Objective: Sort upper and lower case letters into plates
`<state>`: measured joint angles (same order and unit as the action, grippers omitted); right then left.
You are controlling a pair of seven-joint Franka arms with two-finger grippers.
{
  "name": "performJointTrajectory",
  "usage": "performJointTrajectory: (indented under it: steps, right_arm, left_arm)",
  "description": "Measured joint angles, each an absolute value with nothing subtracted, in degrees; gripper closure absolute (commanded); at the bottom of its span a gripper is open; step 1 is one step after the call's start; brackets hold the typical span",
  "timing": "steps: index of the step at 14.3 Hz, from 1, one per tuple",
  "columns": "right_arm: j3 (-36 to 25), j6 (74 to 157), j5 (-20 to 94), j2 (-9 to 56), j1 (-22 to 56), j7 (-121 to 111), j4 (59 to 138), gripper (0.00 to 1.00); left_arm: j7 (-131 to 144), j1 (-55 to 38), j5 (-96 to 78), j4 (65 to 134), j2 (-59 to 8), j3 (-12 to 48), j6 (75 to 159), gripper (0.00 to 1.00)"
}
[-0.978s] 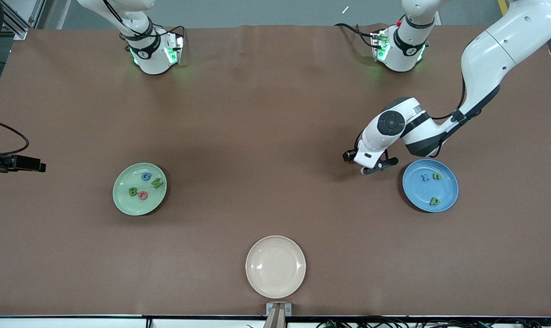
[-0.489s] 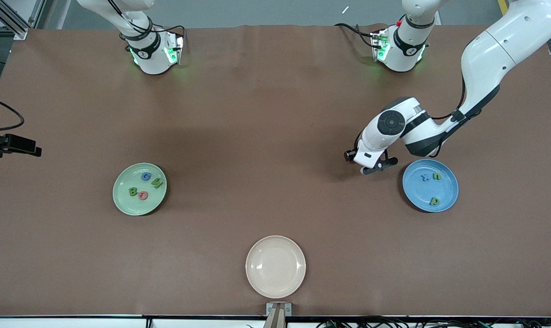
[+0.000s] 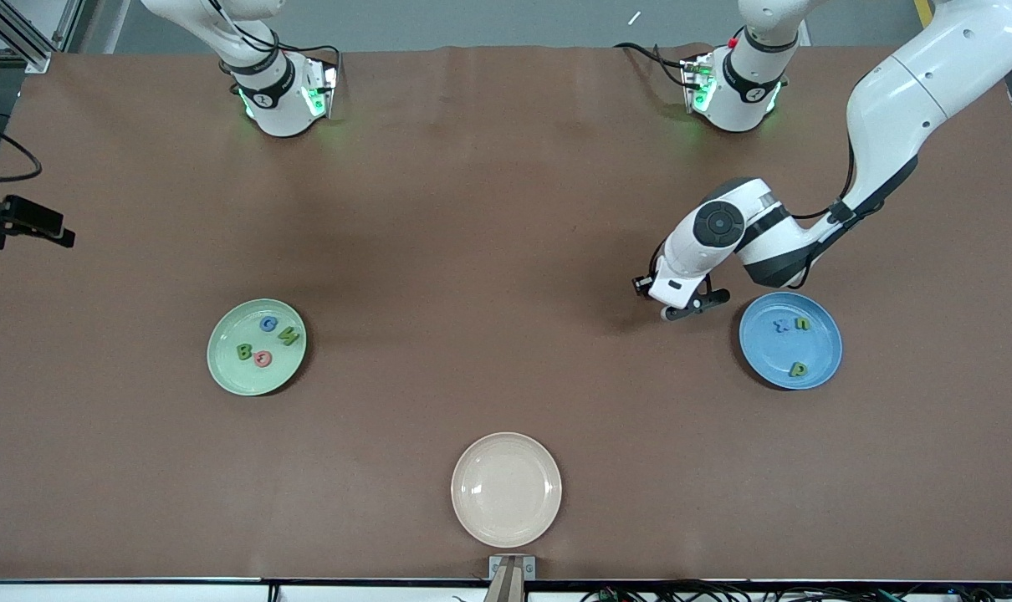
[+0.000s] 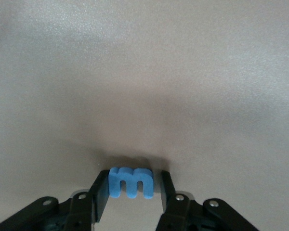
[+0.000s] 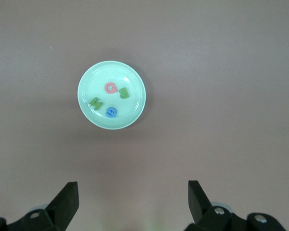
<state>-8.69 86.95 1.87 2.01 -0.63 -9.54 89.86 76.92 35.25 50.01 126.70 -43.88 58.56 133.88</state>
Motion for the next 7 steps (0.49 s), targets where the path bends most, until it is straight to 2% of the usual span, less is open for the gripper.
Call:
performJointTrajectory:
  steps: [2,5,7]
  right_arm:
    - [-8.7,86.1,1.9,0.7,-0.6,-9.6,90.0,0.0]
    - [-8.6,85.6,1.7,-0.8,-0.6,-9.7,90.1,0.0]
    - [-8.5,85.6,0.3,-1.7,-0.6,-9.7,90.2,0.0]
  left_arm:
    - [76.9,35.3,50.0,126.7,-43.9,58.6,133.9,0.64]
    - [76.9,35.3,50.0,126.7,-43.9,58.7,133.9,0.78]
    - [76.9,35.3,50.0,126.7,-43.9,58.7,133.9,0.81]
